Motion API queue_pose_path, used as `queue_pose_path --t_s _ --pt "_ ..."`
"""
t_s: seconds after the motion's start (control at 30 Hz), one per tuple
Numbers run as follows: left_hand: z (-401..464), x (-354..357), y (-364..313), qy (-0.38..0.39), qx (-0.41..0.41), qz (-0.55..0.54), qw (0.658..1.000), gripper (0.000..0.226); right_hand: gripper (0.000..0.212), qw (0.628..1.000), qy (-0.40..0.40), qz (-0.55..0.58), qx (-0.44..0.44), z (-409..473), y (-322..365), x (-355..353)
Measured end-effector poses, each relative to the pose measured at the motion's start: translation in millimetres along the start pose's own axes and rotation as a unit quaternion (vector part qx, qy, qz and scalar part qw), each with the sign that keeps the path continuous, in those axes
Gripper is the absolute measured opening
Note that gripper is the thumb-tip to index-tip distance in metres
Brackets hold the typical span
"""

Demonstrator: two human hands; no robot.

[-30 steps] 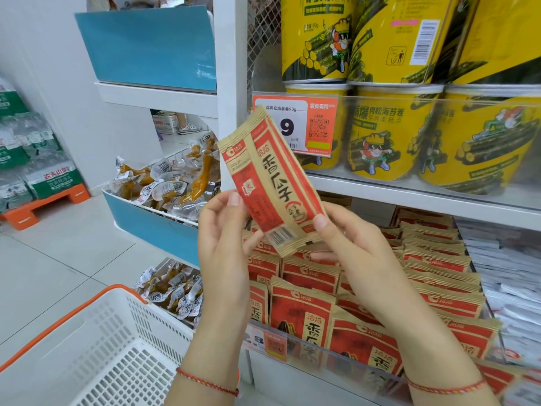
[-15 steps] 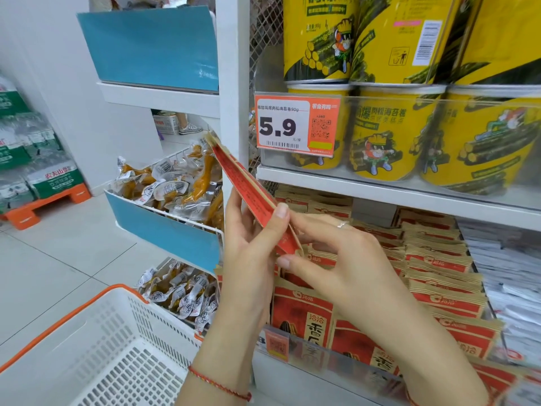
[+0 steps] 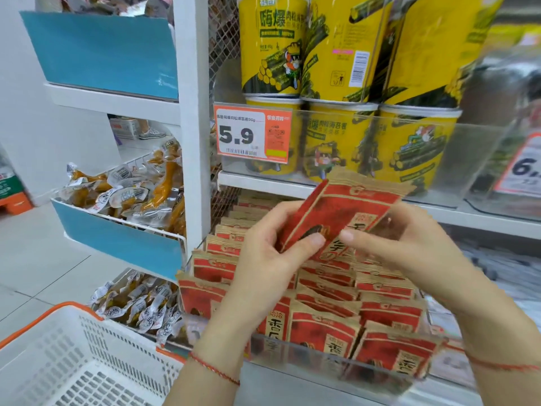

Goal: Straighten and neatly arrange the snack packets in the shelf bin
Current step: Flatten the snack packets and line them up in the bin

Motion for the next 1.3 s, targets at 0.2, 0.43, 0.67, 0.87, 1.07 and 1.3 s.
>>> queue_pose_path --t_s 0.2,0.43,0.67,0.87,1.07,1.3 --pt "7 5 20 0.009 0.002 0.224 0.975 0.039 0.035 0.963 -0.085 -0.251 -0.058 -12 -30 -28" --pt "5 -7 26 -0.025 -0.058 0.247 0.967 0.041 0.057 0.92 -0.117 -0.358 -0.109 -19 -68 -21" --pt "2 -7 27 -0.005 -0.072 0.268 0.961 0.042 0.054 0.919 -0.091 -0.381 -0.049 3 -84 -14" --pt "4 -8 30 -0.001 -0.081 0.273 0.959 0.045 0.046 0.918 -0.045 -0.393 -0.037 18 -84 -11" --pt "5 -9 31 0.002 -0.081 0.276 0.958 0.047 0.044 0.912 -0.025 -0.408 -0.036 33 -86 -1" --pt "5 -13 32 0.004 -0.083 0.277 0.957 0.049 0.036 0.918 -0.044 -0.389 -0.07 32 -79 4"
Point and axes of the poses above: each hand's wrist, its own z-axis towards the middle knuckle, its own x-axis out of the palm, y = z × x, the point moved 4 cm from there along z, towards the middle knuckle, and after that the axes turned 14 degrees about -z, right-handed, at the moved point
